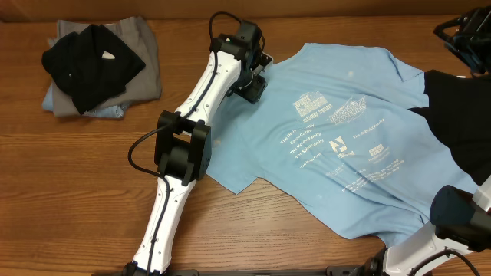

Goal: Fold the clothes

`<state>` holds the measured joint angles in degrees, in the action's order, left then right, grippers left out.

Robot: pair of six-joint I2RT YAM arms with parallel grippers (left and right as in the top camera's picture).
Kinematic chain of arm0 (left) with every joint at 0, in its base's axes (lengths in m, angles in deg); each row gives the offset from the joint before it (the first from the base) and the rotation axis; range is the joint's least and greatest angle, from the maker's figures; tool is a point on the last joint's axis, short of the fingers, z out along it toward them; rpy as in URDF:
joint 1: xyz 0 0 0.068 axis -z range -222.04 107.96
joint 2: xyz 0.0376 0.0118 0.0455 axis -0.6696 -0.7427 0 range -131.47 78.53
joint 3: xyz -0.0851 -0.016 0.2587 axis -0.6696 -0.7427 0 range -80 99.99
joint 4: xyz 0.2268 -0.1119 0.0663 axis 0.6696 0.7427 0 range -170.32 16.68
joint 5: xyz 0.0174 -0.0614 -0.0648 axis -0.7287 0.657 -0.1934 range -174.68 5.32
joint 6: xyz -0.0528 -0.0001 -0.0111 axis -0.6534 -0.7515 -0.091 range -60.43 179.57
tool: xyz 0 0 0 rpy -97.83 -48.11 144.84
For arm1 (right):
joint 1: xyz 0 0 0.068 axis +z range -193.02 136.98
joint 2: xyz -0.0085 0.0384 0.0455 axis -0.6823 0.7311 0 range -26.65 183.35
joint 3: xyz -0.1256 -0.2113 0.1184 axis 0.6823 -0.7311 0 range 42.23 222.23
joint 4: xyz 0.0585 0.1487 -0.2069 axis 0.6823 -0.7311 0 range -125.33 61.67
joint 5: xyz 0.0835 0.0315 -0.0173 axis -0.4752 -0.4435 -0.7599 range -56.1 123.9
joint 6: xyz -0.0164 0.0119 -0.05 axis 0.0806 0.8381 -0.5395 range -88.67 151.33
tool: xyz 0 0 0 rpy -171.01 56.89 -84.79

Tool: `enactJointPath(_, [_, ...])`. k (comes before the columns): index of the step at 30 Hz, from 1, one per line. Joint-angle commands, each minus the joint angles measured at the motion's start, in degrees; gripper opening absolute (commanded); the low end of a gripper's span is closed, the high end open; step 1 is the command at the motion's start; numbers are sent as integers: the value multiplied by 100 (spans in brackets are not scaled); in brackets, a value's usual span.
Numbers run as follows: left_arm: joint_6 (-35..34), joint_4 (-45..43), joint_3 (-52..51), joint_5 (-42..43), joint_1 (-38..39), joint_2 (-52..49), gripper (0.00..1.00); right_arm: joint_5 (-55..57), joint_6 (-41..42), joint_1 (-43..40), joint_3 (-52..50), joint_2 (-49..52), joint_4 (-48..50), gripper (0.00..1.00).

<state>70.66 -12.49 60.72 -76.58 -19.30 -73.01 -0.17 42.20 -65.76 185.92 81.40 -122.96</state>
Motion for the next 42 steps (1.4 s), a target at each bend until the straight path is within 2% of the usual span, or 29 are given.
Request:
enactJointPath(1, [48, 46, 50, 105, -22, -98, 56, 59, -70, 17, 81, -68, -11, 41])
enactJointPath(2, [11, 44, 42, -111, -22, -98, 58, 94, -70, 17, 81, -68, -22, 42])
enactJointPath(4, [-144, 35, 42, -470, -22, -98, 75, 96, -125, 17, 81, -68, -70, 42])
enactJointPath(5, [-164, 20, 42, -564, -28, -98, 77, 96, -173, 17, 81, -68, -92, 42])
enactJointPath(7, [-168, -46, 9, -446, -31, -98, 70, 98, -223, 17, 81, -68, -149, 42])
enactJointPath(10, [-166, -133, -173, -76, -24, -98, 65, 96, -223, 17, 81, -68, -192, 41])
enactJointPath(11, [-166, -164, -254, 7, -20, -98, 61, 96, -223, 17, 81, -70, -219, 42])
enactJointPath(14, [-199, -87, -437, 96, 13, -98, 40, 96, -236, 17, 81, -70, -240, 41])
enactJointPath(18, [-223, 149, -413, 68, 26, -61, 7, 98, -238, 17, 81, -70, -238, 41])
enactJointPath(19, [-260, 212, -391, 68, 24, -39, 4, 98, -238, 17, 81, -70, -236, 41])
enactJointPath(26, [-837, 732, 424, 63, -175, 341, 4, 343, -236, 17, 81, -70, -216, 42])
enactJointPath(30, [-855, 1054, 1080, 136, -223, 780, 4, 363, -236, 17, 81, -68, -216, 42])
enactJointPath(33, [-859, 1403, 1416, -120, -223, 1217, 4, 470, -234, 17, 81, -68, -225, 42])
enactJointPath(36, [-879, 1665, 1517, -605, -240, 1725, 4, 487, -234, 17, 81, -68, -238, 42])
enactJointPath(42, [-1043, 2094, 1517, -785, -254, 2065, 4, 487, -234, 17, 81, -68, -240, 42])
